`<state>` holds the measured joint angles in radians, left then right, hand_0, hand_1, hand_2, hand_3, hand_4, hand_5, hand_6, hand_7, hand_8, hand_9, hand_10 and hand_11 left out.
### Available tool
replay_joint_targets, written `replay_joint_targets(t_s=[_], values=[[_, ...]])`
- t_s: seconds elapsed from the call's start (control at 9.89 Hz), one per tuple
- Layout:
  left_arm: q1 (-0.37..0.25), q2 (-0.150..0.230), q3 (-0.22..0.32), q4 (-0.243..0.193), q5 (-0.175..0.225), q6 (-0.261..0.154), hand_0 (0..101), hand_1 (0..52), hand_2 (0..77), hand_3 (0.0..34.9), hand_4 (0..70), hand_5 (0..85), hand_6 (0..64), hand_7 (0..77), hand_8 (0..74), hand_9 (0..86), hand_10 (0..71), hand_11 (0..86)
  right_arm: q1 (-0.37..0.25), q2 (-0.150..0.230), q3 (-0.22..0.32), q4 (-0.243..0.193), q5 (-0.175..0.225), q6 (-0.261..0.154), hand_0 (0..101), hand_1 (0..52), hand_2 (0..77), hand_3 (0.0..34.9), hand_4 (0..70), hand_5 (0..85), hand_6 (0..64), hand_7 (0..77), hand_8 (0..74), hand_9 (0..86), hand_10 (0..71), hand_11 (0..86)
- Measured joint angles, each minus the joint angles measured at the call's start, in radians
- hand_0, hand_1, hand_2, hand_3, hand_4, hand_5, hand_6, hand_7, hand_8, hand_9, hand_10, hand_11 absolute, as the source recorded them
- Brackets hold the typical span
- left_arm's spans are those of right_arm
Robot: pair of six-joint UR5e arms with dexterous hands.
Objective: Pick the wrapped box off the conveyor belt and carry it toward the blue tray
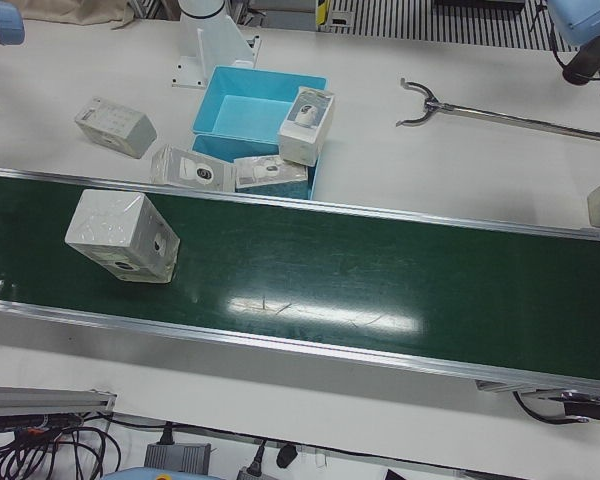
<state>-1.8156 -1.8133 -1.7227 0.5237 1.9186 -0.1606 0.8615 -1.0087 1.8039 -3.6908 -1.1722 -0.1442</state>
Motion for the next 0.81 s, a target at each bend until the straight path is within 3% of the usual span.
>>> replay_joint_targets(t_s=[0.2,0.81], values=[[0.0,0.0,0.0,0.0,0.0,0.0,0,0.0,0.5,0.0,0.0,1.1,0.0,0.0,0.0,0.0,0.5,0.0,-0.004,0.0,-0.002,0.0,0.001,0.0,48,15.8,13.6,11.2,1.1,10.9,0.0,1.6,0.5,1.6,0.0,1.6],[0.0,0.0,0.0,0.0,0.0,0.0,0,0.0,0.5,0.0,0.0,1.1,0.0,0.0,0.0,0.0,0.0,0.0,-0.031,-0.001,-0.04,0.003,0.007,0.001,47,15.3,13.6,10.2,1.1,9.8,0.0,0.0,0.5,1.1,0.0,1.6]])
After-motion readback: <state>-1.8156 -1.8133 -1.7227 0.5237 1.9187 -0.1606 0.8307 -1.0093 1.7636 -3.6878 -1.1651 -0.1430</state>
